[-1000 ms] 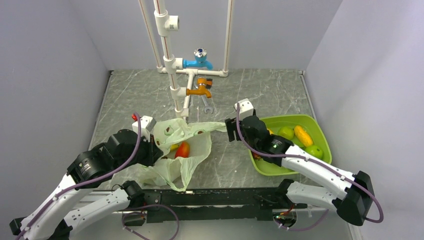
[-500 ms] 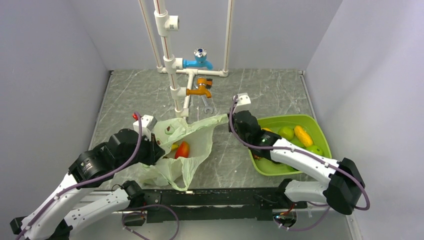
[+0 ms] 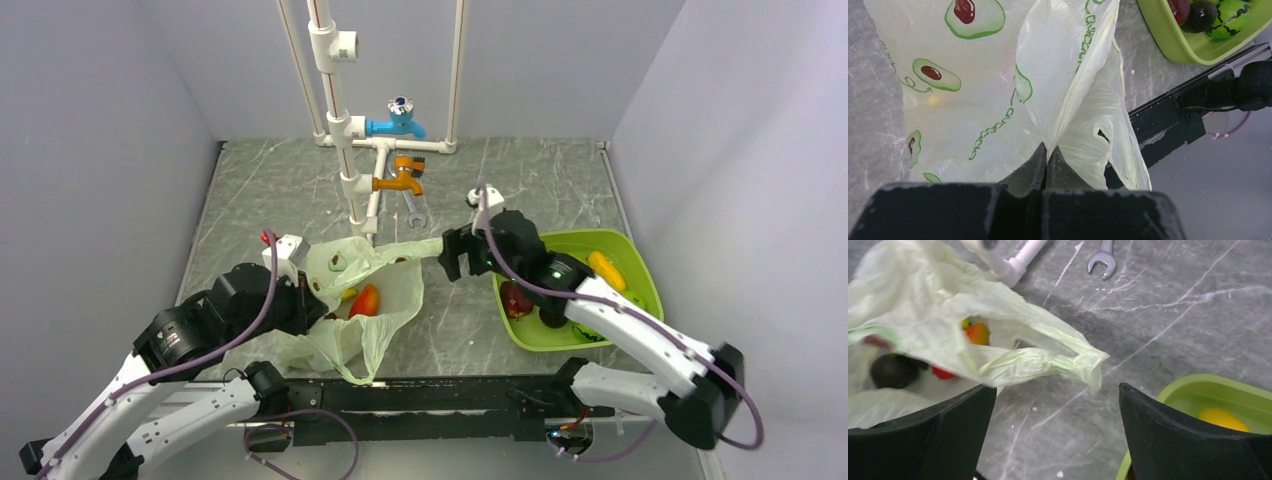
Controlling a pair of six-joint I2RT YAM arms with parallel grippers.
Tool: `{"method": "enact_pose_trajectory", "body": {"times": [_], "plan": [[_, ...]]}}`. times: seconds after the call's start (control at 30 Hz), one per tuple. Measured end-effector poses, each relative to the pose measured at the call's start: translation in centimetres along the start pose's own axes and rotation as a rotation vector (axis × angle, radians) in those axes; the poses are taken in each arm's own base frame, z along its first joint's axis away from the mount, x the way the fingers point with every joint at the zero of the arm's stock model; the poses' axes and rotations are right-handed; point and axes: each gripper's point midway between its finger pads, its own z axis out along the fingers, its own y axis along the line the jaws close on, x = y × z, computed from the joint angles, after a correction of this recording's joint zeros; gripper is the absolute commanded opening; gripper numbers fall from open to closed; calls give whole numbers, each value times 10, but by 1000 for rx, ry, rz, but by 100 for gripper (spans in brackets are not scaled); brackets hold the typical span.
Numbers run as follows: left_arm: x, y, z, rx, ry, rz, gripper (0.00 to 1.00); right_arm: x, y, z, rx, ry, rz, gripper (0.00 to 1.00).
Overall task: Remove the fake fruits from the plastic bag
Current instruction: Adjust the plastic bag at the center of the board.
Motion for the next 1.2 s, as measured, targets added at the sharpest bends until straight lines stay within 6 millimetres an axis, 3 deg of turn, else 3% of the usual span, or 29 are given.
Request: {"method": "enact_pose_trajectory", "body": {"times": [0.23, 0.37, 0.43, 0.5, 0.63, 0.7, 0.8, 1.0, 1.2], "plan": [[2, 1, 5, -16, 24, 5, 0, -26, 5, -79, -73, -91, 12, 99], [2, 0, 9, -26, 42, 10, 17, -30, 20, -93, -145, -104, 166, 99], [0, 0, 10, -27, 44, 16, 29, -22, 35, -90, -209, -80, 281, 99], [-2, -2, 10, -25, 46, 29, 41, 4, 54, -81, -283, -11, 403, 100], [-10, -5, 9, -26, 60, 74, 55, 84, 92, -70, -329, 190, 514, 100], [-17, -8, 8, -31, 70, 112, 65, 109, 111, -73, -326, 271, 530, 100], [-35, -15, 8, -39, 90, 192, 74, 114, 127, -66, -278, 306, 605, 100], [-72, -31, 19, -45, 107, 320, 84, 114, 134, -42, -178, 299, 731, 100], [-65, -28, 44, -101, 182, 392, 83, 104, 135, -27, -133, 258, 761, 99]]}}
